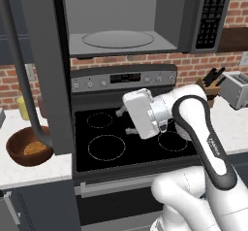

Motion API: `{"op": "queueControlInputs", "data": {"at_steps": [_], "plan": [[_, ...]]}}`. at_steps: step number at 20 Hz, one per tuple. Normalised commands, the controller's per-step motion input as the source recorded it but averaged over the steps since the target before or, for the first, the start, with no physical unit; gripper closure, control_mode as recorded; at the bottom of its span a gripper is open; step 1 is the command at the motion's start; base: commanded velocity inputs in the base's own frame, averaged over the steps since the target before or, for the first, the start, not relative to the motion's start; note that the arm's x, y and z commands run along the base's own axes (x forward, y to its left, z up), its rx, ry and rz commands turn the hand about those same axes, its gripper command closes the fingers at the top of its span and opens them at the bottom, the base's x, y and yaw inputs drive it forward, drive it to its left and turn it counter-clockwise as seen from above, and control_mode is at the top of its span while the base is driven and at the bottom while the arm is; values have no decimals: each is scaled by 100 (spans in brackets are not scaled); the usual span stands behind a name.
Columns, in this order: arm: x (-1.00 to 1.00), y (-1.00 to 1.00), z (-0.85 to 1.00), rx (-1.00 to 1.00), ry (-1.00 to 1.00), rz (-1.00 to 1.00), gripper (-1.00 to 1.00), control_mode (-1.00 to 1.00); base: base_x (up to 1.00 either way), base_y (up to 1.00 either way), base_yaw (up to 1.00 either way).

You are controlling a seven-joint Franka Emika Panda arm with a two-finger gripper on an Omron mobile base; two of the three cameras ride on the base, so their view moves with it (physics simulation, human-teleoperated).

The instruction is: Open the microwave, place the bowl with waffle inside the microwave, then close the microwave door and turn it on.

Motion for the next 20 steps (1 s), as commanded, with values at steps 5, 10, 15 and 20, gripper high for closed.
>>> {"op": "queueControlInputs", "data": {"at_steps": [5,10,15,20], "plan": [[34,3,-49,-23,16,0,-100,-100,0,0,0],[31,19,-49,-24,15,0,-100,-100,0,0,0],[31,51,-48,-19,4,0,-100,-100,0,0,0],[16,44,-27,-8,2,0,-100,-100,0,0,0]]}}
